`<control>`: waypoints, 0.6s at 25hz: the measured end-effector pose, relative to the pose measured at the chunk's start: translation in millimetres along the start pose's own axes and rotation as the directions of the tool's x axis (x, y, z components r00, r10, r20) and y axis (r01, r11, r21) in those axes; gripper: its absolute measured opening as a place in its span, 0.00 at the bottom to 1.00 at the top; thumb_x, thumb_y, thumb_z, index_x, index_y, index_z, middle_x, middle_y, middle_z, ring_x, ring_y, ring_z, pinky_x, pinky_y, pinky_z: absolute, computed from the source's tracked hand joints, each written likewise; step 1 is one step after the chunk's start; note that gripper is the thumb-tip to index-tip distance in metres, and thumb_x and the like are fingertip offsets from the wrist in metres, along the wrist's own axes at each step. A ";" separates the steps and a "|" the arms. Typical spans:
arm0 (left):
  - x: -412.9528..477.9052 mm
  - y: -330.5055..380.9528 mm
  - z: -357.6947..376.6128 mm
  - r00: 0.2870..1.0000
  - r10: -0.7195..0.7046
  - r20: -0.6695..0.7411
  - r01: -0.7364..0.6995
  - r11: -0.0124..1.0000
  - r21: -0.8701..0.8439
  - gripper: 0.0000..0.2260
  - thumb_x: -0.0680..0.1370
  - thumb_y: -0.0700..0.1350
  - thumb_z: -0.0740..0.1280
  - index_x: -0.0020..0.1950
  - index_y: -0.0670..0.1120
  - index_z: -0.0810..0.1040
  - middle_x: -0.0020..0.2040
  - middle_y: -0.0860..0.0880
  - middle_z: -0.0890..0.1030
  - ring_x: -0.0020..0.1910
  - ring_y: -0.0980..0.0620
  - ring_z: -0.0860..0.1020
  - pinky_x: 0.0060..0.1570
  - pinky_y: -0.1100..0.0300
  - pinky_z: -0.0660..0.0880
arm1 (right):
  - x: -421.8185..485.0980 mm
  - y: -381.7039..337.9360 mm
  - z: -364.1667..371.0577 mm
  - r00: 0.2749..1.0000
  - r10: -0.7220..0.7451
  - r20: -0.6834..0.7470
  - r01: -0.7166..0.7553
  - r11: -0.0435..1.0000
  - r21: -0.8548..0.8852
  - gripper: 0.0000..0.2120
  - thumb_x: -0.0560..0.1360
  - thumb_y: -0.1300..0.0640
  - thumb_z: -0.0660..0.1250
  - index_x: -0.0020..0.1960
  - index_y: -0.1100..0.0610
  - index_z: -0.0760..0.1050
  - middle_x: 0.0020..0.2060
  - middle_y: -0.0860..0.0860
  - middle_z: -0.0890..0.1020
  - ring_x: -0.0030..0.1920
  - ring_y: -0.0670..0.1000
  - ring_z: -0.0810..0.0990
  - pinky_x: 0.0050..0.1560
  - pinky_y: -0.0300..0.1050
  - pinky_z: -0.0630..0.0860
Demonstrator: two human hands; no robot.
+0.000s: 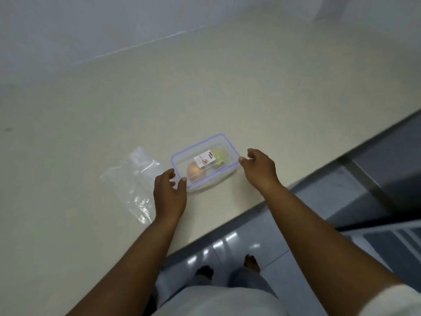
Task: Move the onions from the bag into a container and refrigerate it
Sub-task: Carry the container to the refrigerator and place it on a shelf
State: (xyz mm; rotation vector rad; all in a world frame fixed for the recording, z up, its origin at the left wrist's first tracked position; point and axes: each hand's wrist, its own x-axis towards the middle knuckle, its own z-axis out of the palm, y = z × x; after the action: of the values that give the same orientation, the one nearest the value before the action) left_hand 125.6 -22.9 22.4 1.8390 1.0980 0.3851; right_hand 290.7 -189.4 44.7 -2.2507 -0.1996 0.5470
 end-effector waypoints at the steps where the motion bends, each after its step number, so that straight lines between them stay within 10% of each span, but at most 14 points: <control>1: 3.0 -0.7 3.3 0.997 -0.069 -0.037 0.069 0.998 -0.011 0.18 0.76 0.47 0.69 0.65 0.45 0.74 0.60 0.48 0.77 0.49 0.51 0.78 0.50 0.61 0.70 | 16.3 -2.8 1.6 0.999 0.015 0.044 -0.014 0.999 -0.032 0.25 0.78 0.47 0.63 0.71 0.58 0.68 0.68 0.54 0.75 0.66 0.54 0.74 0.63 0.41 0.66; 5: 10.7 -1.5 16.9 0.954 -0.299 0.012 0.299 0.954 -0.026 0.16 0.76 0.51 0.65 0.61 0.44 0.76 0.55 0.45 0.81 0.51 0.45 0.80 0.56 0.51 0.75 | 54.7 -3.5 10.2 0.980 0.028 0.199 -0.011 0.996 -0.088 0.22 0.78 0.49 0.61 0.62 0.66 0.74 0.61 0.61 0.79 0.61 0.61 0.77 0.62 0.53 0.72; 10: -7.5 12.9 20.6 0.978 -0.209 -0.006 0.208 0.975 -0.084 0.08 0.76 0.51 0.62 0.38 0.59 0.78 0.42 0.51 0.80 0.50 0.40 0.80 0.54 0.44 0.76 | 45.9 10.2 6.6 0.980 -0.023 0.195 0.026 1.000 -0.014 0.16 0.78 0.51 0.59 0.46 0.63 0.77 0.40 0.59 0.81 0.42 0.60 0.78 0.41 0.48 0.71; 15: -30.9 38.1 32.1 0.993 -0.075 0.091 0.092 0.974 -0.208 0.12 0.76 0.53 0.63 0.45 0.73 0.77 0.51 0.57 0.82 0.53 0.49 0.81 0.56 0.48 0.79 | 14.1 37.0 -28.1 0.997 -0.045 0.064 0.033 0.985 0.172 0.17 0.77 0.51 0.60 0.53 0.64 0.75 0.47 0.64 0.81 0.50 0.65 0.80 0.54 0.64 0.78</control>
State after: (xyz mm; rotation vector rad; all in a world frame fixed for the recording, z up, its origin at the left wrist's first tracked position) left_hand 149.4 -72.4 43.1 1.6018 1.0327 0.3594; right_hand 314.7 -228.8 29.4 -2.0598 -0.2219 0.5970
